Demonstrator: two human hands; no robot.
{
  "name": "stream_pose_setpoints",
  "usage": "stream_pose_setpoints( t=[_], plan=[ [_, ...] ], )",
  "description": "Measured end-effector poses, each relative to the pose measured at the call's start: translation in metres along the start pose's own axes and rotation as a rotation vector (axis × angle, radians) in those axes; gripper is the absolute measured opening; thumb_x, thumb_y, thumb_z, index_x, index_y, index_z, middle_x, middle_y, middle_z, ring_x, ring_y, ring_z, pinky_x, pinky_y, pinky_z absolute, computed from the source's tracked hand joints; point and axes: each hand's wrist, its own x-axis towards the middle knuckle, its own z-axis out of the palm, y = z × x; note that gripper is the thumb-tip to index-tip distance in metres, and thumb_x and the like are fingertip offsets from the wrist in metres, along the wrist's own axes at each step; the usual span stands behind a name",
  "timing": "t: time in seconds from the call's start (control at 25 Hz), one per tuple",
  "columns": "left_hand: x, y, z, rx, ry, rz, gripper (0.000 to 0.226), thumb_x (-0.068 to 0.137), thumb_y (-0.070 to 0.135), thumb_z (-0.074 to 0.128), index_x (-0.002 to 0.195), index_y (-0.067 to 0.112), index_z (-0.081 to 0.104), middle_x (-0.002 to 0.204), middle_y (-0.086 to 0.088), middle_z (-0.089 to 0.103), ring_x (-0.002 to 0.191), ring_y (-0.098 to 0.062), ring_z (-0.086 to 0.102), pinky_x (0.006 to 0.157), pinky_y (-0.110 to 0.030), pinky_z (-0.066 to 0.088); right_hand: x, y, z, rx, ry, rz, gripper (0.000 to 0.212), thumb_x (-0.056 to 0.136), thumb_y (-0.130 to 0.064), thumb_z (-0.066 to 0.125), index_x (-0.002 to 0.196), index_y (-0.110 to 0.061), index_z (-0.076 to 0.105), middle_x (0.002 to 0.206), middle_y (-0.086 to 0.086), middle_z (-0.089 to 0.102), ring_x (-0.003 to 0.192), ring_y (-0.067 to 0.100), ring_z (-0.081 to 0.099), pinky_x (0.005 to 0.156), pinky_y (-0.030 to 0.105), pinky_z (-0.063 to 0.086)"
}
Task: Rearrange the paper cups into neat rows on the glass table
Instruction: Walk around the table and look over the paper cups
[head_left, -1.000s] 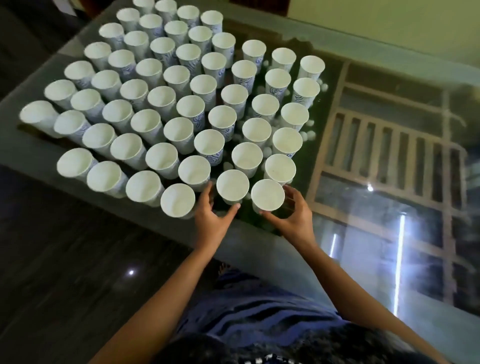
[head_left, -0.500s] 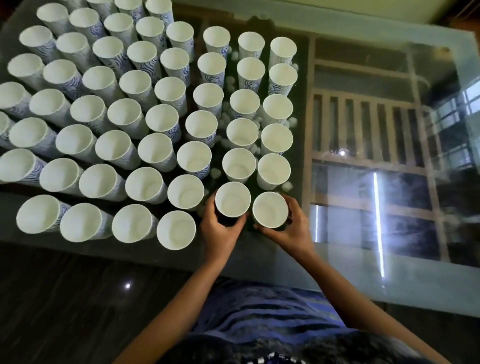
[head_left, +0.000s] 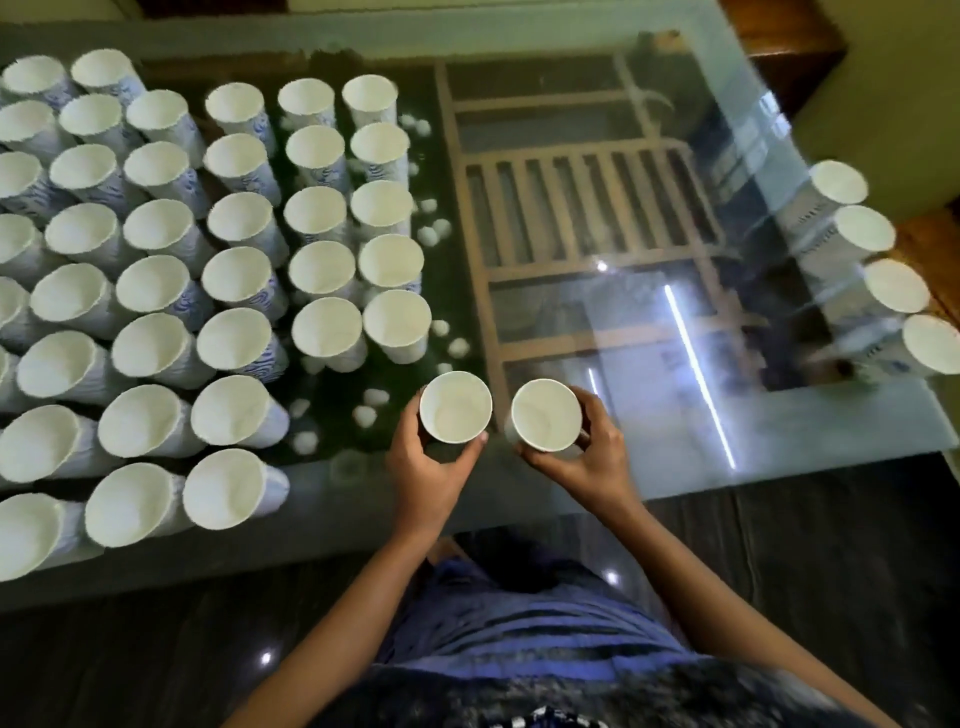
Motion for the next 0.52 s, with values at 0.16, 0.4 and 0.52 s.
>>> stream_pose_setpoints(
  t=[0.16, 0.4, 0.52],
  plan=[
    [-0.043, 0.037, 0.066, -0.046, -0.134, 0.052, 0.068, 0.060, 0.009, 0.084, 0.118, -0.002, 0.051, 0.117, -0.014, 0.058, 0.106, -0.023, 0.054, 0.092, -0.028, 0.044, -0.036, 0.029, -0.083, 0.013, 0.132, 0.010, 0.068, 0.056, -0.017, 0.088, 0.111, -0.029, 0.049, 0.103, -0.014, 0.059, 0.090, 0.005, 0.058, 0.074, 0.006, 0.046],
    [-0.138, 0.083, 0.181, -0.055, -0.447, 0.136, 0.068, 0.058, 0.013, 0.086, 0.117, 0.003, 0.054, 0.115, -0.011, 0.062, 0.106, -0.021, 0.057, 0.090, -0.033, 0.047, -0.117, 0.089, -0.221, 0.001, 0.389, 0.096, 0.065, 0.055, -0.015, 0.088, 0.109, -0.024, 0.053, 0.104, -0.006, 0.062, 0.096, 0.014, 0.061, 0.083, 0.024, 0.050],
    [-0.175, 0.106, 0.238, -0.042, -0.635, 0.202, 0.068, 0.057, 0.012, 0.086, 0.117, 0.006, 0.055, 0.115, -0.008, 0.063, 0.104, -0.016, 0.057, 0.088, -0.020, 0.042, -0.160, 0.117, -0.279, 0.013, 0.563, 0.155, 0.066, 0.055, -0.015, 0.088, 0.108, -0.032, 0.051, 0.105, -0.007, 0.063, 0.098, 0.011, 0.061, 0.083, 0.026, 0.051]
  ],
)
